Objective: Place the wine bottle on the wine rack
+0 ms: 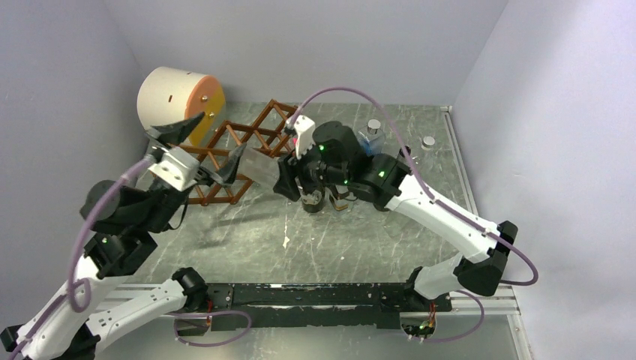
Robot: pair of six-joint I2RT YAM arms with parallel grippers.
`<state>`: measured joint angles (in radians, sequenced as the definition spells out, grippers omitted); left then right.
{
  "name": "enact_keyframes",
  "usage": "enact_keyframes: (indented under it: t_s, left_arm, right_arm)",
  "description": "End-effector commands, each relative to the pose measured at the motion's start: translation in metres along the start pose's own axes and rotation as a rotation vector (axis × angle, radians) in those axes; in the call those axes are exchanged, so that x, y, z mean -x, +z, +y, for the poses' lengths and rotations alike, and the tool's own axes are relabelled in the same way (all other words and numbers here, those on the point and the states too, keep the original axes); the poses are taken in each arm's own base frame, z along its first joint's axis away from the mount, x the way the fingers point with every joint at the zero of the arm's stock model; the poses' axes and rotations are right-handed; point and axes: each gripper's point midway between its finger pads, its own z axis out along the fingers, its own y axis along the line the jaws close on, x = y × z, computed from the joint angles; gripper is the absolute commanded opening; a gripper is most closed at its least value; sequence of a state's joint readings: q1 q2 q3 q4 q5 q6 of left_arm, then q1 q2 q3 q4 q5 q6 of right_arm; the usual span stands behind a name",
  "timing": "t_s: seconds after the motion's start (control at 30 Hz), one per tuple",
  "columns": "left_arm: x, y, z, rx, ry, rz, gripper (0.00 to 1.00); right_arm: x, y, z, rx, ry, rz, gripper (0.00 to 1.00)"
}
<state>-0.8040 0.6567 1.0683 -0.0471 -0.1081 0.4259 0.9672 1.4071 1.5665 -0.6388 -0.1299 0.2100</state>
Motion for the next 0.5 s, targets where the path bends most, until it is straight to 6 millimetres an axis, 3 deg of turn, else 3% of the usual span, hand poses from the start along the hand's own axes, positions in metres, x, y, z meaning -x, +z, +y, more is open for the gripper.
enact_keyframes:
  t_s: [0.0, 0.2, 0.47]
  left_arm:
    - [0.014, 0.002, 0.025, 0.146, -0.182, 0.016, 0.99]
    - [-0.009, 0.016, 0.044, 0.301, -0.231, 0.151, 0.99]
    - [-0.073, 0.043, 0.042, 0.353, -0.253, 0.381, 0.99]
  right_arm:
    - [0.000, 0.015, 0.010, -0.018, -0.055, -0.066, 0.00]
    - [-0.049, 0.035, 0.025, 0.007, -0.084, -0.014, 0.00]
    - [-0.094, 0.067, 0.035, 0.000, -0.065, -0.011, 0.00]
